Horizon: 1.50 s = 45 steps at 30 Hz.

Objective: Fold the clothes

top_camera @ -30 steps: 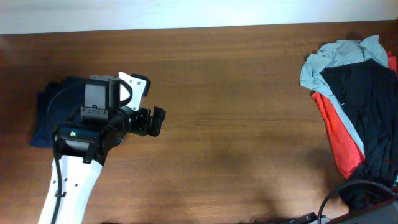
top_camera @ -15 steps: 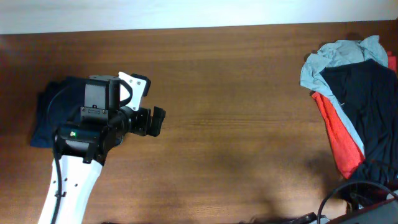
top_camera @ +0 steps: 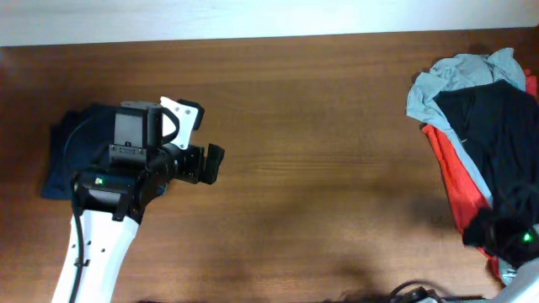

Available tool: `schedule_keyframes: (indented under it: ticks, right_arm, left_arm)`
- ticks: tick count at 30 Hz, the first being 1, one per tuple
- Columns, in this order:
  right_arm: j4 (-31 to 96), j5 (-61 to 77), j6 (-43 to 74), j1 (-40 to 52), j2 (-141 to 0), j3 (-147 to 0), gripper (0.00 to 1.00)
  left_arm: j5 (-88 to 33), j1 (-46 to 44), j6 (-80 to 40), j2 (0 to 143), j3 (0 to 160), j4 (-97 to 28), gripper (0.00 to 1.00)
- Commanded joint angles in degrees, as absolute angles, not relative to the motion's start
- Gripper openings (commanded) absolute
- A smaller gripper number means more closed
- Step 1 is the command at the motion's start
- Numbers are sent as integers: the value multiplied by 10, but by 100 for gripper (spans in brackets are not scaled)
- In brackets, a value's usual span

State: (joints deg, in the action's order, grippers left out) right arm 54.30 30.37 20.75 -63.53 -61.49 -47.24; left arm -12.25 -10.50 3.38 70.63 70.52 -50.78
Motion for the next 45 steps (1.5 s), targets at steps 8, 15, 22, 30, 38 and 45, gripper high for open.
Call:
schedule_keyframes:
  ticks: [8, 15, 22, 30, 38, 45]
  right_arm:
    - [562, 489, 199, -312, -576, -813, 4]
    - [535, 435, 213, -53, -627, -1002, 4]
    - [446, 396, 234, 141, -698, -1036, 4]
    - [292, 417, 245, 304, -815, -1036, 4]
    - [196, 397, 273, 393, -897, -1036, 4]
    - [279, 228, 275, 399, -903, -1036, 4]
  left_arm:
    - [-121, -107, 30, 705, 715, -486, 99]
    - [-75, -107, 29, 700, 734, -486, 99]
    - [13, -82, -11, 653, 855, -517, 99]
    - [61, -34, -8, 596, 927, -528, 99]
    - [95, -28, -9, 589, 927, -538, 99]
    - [95, -28, -8, 589, 927, -538, 99]
